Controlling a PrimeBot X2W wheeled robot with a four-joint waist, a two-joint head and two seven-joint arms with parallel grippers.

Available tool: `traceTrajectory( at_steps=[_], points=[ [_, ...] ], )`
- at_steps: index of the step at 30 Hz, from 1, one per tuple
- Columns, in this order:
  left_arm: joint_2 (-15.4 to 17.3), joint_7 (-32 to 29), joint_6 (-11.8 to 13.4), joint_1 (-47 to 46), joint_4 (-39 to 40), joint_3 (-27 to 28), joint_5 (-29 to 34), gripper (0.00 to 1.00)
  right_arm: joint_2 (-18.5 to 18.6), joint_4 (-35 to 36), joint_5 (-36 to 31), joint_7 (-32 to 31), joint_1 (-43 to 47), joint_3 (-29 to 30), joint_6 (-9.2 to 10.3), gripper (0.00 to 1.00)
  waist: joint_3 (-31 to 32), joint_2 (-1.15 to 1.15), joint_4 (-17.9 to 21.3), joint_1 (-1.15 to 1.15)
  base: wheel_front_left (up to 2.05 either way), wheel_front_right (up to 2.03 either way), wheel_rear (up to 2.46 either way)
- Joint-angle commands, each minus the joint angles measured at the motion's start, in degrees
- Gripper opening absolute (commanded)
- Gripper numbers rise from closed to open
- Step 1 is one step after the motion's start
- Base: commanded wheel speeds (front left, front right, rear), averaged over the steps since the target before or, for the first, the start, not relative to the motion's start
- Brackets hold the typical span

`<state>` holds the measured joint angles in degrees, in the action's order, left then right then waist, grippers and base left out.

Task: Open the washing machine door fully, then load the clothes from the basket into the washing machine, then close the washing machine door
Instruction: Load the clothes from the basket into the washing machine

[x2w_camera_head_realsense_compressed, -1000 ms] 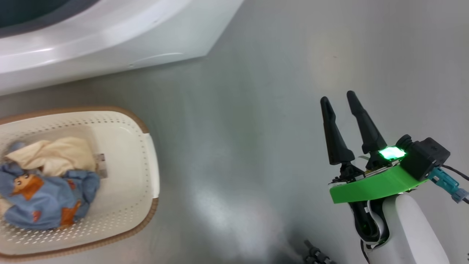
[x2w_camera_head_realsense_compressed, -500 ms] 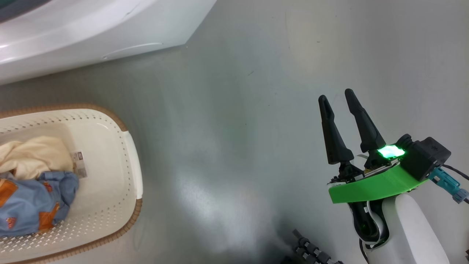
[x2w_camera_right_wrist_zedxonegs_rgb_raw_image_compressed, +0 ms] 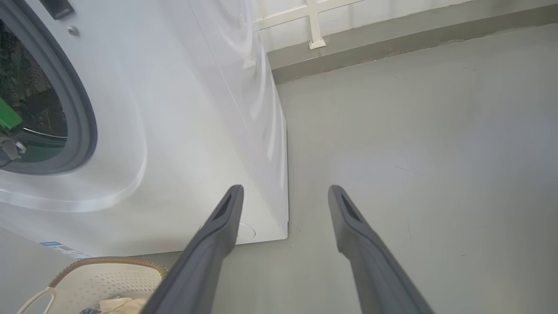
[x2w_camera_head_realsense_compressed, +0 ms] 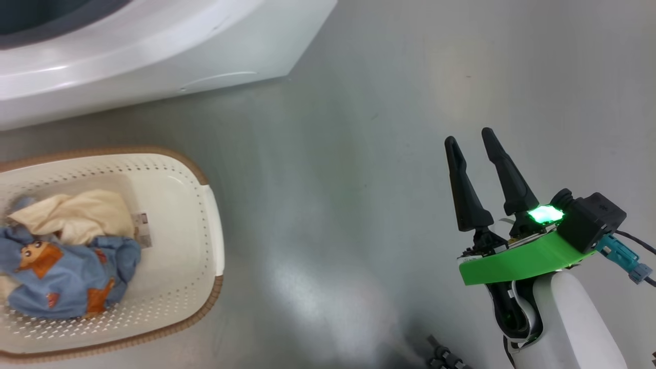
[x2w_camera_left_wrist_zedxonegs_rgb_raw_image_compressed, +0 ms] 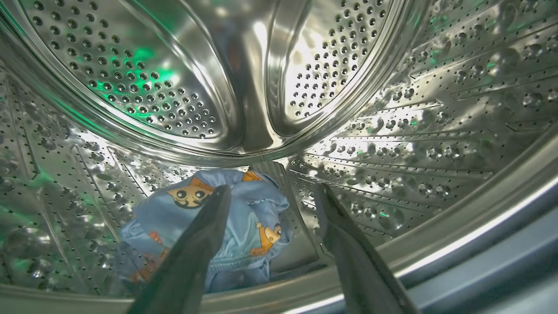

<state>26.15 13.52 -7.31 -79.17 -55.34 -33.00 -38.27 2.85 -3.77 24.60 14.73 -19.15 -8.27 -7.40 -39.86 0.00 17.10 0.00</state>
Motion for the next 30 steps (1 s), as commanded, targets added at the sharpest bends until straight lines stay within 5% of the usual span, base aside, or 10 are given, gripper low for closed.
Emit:
traceTrajectory(
  at_steps=[1, 10, 30],
  points=[
    [2.2, 0.5, -0.2, 0.8, 1.6, 0.5, -0.6, 1.00, 0.0, 0.9, -0.8, 0.3, 0.2, -0.7, -0.09, 1.00, 1.0, 0.00, -1.0, 0.00, 0.00, 0.00, 0.00],
    [2.1, 1.4, -0.2, 7.8, 7.2, 1.4, -3.3, 1.00, 0.0, -0.1, -1.8, 0.3, 0.0, 0.0, -0.09, 1.00, 4.5, 0.00, -3.5, 0.00, 0.00, 0.00, 0.00],
    [-0.7, 1.5, 0.8, 32.5, 25.4, 13.3, 3.0, 1.00, 0.0, -3.1, -3.6, 0.3, 1.0, 1.0, -0.09, 1.00, 14.5, 0.00, -7.6, 0.00, 0.00, 0.00, 0.00]
  ],
)
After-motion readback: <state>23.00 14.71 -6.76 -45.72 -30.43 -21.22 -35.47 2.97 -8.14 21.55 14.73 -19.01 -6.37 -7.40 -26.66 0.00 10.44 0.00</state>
